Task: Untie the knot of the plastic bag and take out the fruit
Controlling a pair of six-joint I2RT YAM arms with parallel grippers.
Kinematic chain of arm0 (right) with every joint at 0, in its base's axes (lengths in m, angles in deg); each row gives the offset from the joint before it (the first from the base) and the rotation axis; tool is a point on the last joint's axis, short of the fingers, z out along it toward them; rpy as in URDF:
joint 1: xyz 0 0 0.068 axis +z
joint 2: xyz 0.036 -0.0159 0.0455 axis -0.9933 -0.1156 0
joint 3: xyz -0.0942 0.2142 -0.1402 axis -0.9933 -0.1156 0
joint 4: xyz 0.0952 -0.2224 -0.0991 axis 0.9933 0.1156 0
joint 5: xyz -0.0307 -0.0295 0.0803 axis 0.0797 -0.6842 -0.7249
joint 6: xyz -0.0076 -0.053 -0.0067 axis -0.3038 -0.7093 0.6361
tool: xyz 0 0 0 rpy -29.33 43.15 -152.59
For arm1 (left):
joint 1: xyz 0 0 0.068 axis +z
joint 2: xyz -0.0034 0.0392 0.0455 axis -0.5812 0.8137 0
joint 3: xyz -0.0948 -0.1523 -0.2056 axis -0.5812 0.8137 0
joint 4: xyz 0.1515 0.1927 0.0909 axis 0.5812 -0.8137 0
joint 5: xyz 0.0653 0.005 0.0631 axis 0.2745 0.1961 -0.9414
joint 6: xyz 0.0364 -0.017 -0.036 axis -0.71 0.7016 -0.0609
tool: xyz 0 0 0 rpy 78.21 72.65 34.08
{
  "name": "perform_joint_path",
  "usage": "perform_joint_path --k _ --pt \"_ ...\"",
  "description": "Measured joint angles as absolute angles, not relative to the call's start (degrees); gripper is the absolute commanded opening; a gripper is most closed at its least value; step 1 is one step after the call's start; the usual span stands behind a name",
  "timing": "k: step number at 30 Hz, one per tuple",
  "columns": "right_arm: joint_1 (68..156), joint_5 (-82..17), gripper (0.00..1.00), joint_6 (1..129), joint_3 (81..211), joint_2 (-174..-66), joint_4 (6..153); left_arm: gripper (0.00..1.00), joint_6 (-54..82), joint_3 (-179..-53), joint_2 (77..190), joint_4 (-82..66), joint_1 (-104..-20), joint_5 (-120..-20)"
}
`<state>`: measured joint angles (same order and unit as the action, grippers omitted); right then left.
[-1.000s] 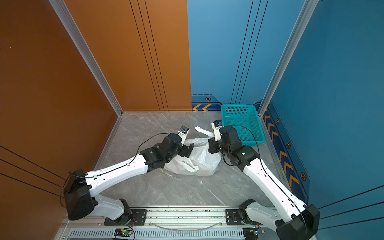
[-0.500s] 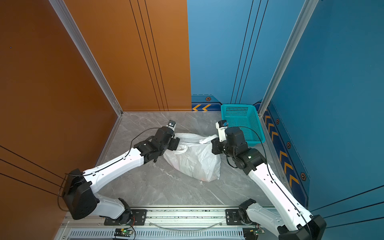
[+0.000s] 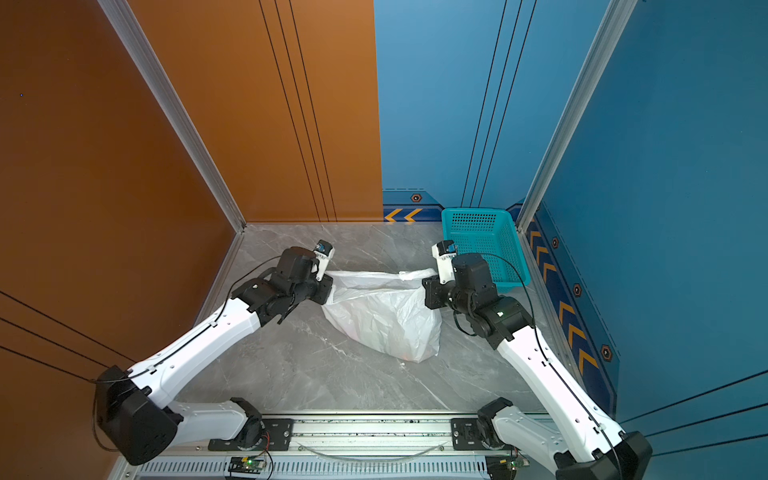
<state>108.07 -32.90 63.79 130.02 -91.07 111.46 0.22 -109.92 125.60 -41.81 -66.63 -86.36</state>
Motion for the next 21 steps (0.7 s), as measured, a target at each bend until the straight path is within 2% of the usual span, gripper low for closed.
perform_joint_path --k 2,3,5,7,14,21 --pt "106.45 -33.09 0.43 62.96 129.37 -90.89 111.94 0.00 0.59 -110.72 125.60 -43.10 -66.28 -83.00" --pt "105.66 -33.31 0.55 62.15 129.26 -90.81 112.62 0.00 0.90 -111.05 125.60 -43.67 -66.30 -81.38" --pt "104.55 -33.88 0.70 61.39 129.24 -90.24 114.07 0.00 1.56 -111.62 125.49 -44.46 -66.39 -78.73" --pt "103.87 -34.69 0.79 59.99 129.56 -88.75 116.14 0.00 2.15 -112.41 125.44 -45.07 -66.74 -76.88" --pt "104.18 -40.81 0.95 55.46 143.18 -87.44 124.21 0.00 3.09 -117.65 125.44 -46.10 -69.25 -72.94" --pt "113.49 -41.92 0.95 51.86 159.20 -94.56 128.03 0.00 3.09 -121.04 126.43 -46.56 -70.69 -71.52"
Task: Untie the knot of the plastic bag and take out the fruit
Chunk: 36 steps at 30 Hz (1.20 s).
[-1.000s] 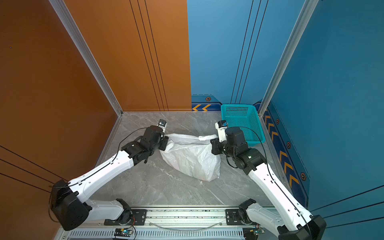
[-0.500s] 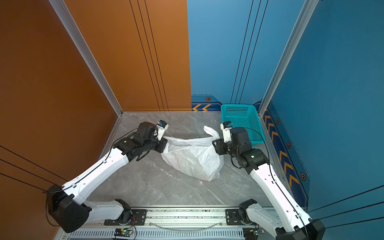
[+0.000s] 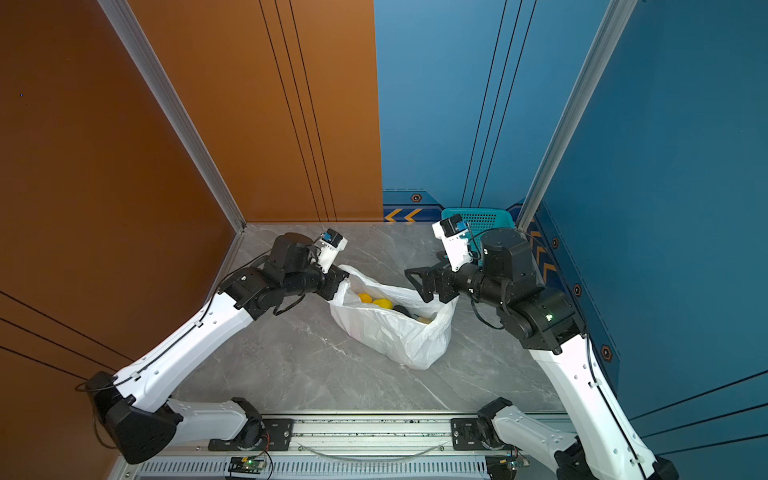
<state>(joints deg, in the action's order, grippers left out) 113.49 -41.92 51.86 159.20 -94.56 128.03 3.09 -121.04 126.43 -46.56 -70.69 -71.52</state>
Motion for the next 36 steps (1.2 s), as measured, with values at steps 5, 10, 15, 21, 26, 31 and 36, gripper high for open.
perform_joint_path --k 5,10,15,21,26,31,36 --pt "120.96 -41.03 0.90 48.91 163.22 -102.85 128.91 0.00 3.02 -122.40 128.17 -47.19 -71.50 -70.91" --pt "122.30 -37.66 0.84 45.83 162.35 -110.30 130.02 0.00 3.00 -122.57 128.26 -47.95 -71.98 -70.21" --pt "122.39 -34.75 0.73 42.33 158.26 -114.32 130.33 0.00 3.00 -122.57 128.20 -48.00 -71.98 -69.86" --pt "122.47 -32.87 0.16 40.51 154.76 -116.38 129.30 0.02 3.00 -122.57 128.20 -48.04 -71.98 -69.86" --pt "119.63 -32.81 0.00 42.72 151.79 -116.27 125.26 0.64 3.02 -122.55 127.87 -48.20 -71.98 -69.88" --pt "115.11 -33.09 0.00 44.91 148.25 -113.75 122.06 0.95 4.03 -120.73 123.89 -47.47 -71.55 -70.14" --pt "114.39 -35.26 0.00 46.07 147.51 -112.14 120.21 0.98 4.66 -116.89 116.66 -45.05 -69.76 -70.08"
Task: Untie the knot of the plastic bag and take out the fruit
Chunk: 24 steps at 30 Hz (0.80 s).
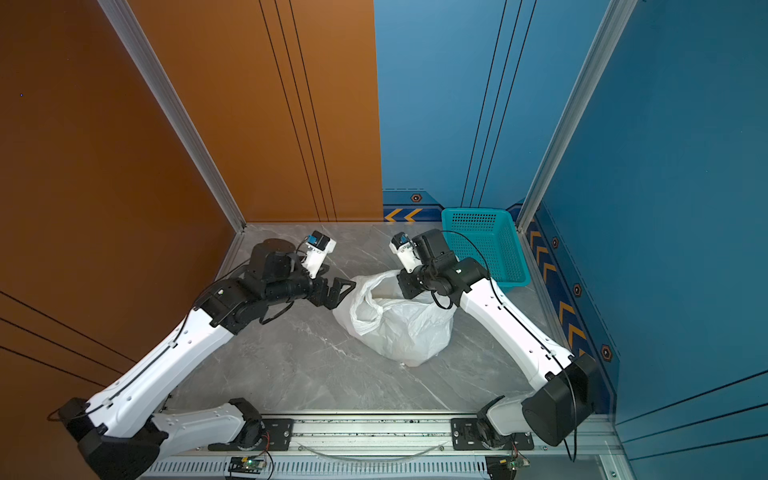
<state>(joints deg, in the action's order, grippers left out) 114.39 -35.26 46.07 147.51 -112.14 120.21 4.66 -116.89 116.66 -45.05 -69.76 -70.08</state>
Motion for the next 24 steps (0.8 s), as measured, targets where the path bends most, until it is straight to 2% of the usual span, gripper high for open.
perform_joint_path --k 7,17,20,24 --pt "113.66 -37.86 0.00 48.10 147.35 -110.98 118.72 0.98 5.18 -112.58 115.10 -41.83 -67.96 -66.78" --pt "113.34 -39.85 0.00 49.78 149.21 -110.30 118.28 0.98 6.47 -109.68 121.68 -33.46 -76.18 -65.69" --pt "113.36 -40.39 0.00 50.35 149.21 -110.28 118.31 0.98 6.69 -109.70 124.79 -31.34 -78.69 -68.48" --pt "113.75 -40.68 0.00 50.98 149.21 -110.00 118.26 0.98 8.18 -110.48 129.49 -30.10 -80.68 -78.06"
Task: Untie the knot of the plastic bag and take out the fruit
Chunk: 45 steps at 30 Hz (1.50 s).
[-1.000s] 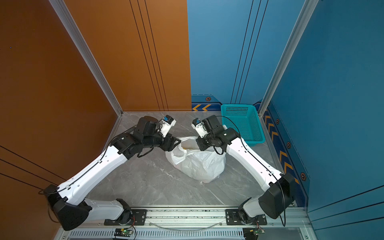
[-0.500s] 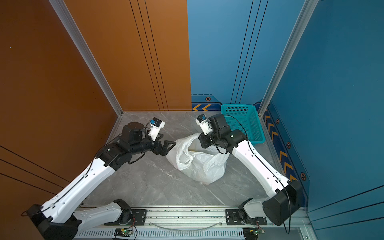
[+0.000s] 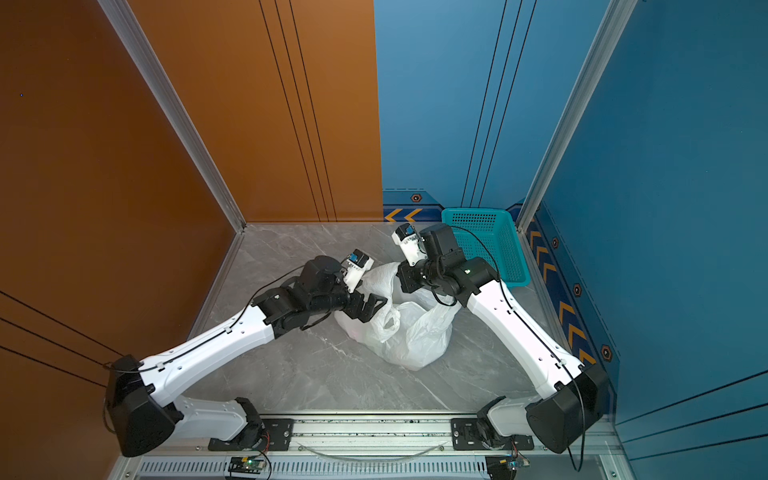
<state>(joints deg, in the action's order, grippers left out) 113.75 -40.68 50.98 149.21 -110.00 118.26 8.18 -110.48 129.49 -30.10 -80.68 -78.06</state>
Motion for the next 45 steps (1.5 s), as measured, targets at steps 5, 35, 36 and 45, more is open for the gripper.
perform_joint_path --k 5,35,36,45 --pt "114.87 -42.18 0.00 51.95 149.19 -109.10 117.91 0.98 9.14 -113.37 135.39 -29.57 -81.47 -88.44" --pt "113.40 -41.38 0.00 54.57 148.86 -106.28 116.82 0.98 9.03 -105.52 123.65 -19.26 -87.70 -82.34" --pt "113.40 -41.38 0.00 54.68 148.86 -106.28 116.82 0.98 9.05 -105.52 124.20 -19.26 -88.16 -82.38" --pt "114.36 -41.18 0.00 55.44 148.86 -106.28 116.82 0.98 10.10 -107.95 128.17 -16.20 -92.38 -88.77"
